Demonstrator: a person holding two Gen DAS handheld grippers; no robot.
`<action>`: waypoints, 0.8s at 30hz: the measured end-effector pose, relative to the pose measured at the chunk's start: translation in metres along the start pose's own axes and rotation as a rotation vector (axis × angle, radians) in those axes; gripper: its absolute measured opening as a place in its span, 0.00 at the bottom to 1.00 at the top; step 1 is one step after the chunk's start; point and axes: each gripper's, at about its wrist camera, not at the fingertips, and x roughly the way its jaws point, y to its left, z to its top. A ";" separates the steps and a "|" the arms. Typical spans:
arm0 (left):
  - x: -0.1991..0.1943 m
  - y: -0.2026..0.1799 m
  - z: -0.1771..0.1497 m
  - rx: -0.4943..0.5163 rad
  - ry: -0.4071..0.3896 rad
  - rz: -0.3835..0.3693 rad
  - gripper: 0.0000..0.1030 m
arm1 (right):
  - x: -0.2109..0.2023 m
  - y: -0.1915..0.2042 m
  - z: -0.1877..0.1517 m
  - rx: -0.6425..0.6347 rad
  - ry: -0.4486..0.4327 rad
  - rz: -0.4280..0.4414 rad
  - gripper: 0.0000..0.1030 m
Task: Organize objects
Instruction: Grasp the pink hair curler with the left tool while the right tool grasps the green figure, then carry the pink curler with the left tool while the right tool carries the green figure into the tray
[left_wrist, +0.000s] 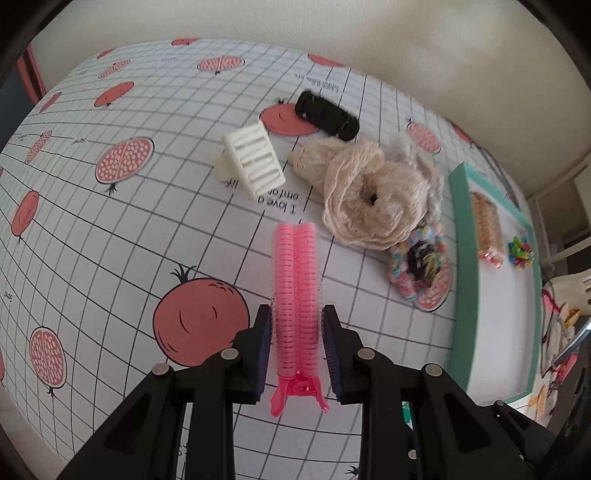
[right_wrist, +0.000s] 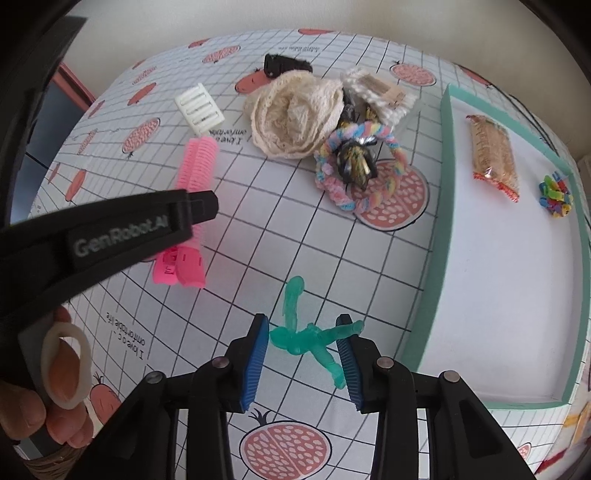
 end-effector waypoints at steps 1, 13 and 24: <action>-0.004 0.001 0.001 0.004 -0.012 -0.002 0.27 | -0.003 -0.003 0.000 0.002 -0.007 0.002 0.39; -0.034 -0.006 -0.012 0.031 -0.067 -0.025 0.27 | -0.015 -0.014 -0.006 0.036 -0.063 0.000 0.39; -0.032 -0.044 -0.009 0.098 -0.085 -0.063 0.27 | -0.018 -0.073 -0.002 0.176 -0.125 -0.040 0.39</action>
